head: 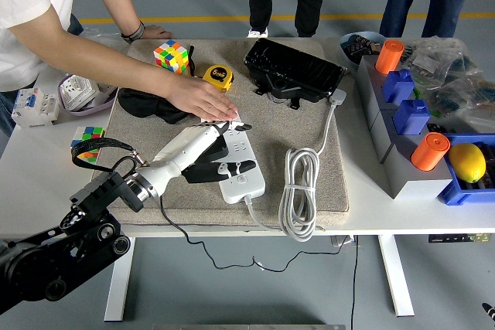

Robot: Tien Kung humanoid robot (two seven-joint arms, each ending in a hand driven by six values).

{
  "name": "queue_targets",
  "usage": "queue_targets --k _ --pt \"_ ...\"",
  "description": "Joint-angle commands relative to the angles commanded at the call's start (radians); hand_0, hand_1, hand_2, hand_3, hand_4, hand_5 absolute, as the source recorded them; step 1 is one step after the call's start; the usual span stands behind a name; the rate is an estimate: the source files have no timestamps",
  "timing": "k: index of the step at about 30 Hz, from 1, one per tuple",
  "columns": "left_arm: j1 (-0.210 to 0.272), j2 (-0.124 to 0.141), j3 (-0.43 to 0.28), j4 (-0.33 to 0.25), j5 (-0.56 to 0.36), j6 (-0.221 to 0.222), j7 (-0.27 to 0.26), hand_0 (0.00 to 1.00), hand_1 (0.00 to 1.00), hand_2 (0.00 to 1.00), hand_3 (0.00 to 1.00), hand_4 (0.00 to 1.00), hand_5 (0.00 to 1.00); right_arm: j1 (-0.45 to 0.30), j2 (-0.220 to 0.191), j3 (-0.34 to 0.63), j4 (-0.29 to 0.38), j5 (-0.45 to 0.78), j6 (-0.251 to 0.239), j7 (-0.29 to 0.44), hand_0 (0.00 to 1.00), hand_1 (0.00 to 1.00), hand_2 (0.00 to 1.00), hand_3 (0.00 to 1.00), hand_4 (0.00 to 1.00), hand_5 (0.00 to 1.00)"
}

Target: Put the plug near the board,insert it into the board,press the button,pull the plug out

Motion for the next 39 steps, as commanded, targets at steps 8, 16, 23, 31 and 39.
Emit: queue_targets --k 8,16,23,31,39 --pt "0.012 0.035 -0.030 -0.168 0.015 -0.110 0.166 0.212 0.389 0.432 0.840 0.782 0.193 0.002 -0.003 -0.002 0.000 -0.002 0.001 -0.001 0.600 0.591 0.581 0.547 0.888 0.298" --pt "-0.005 0.047 -0.040 -0.273 -0.016 -0.260 0.337 0.108 0.205 0.286 0.884 0.672 0.052 0.002 -0.008 -0.009 0.001 -0.002 0.003 -0.001 0.599 0.589 0.581 0.547 0.888 0.297" --pt "-0.025 0.051 -0.028 -0.290 -0.056 -0.381 0.468 0.053 0.107 0.192 0.912 0.754 0.002 0.003 -0.012 -0.017 0.001 -0.001 0.004 -0.001 0.602 0.591 0.580 0.548 0.888 0.297" --pt "-0.051 0.051 -0.002 -0.291 -0.067 -0.470 0.557 0.044 0.117 0.182 0.922 0.765 0.002 0.004 -0.017 -0.021 0.001 0.000 0.004 0.001 0.602 0.591 0.580 0.547 0.889 0.297" --pt "-0.076 0.032 0.039 -0.235 -0.047 -0.476 0.562 0.044 0.113 0.177 0.920 0.771 0.002 0.004 -0.018 -0.024 0.001 0.001 0.004 0.001 0.602 0.590 0.580 0.548 0.889 0.297"
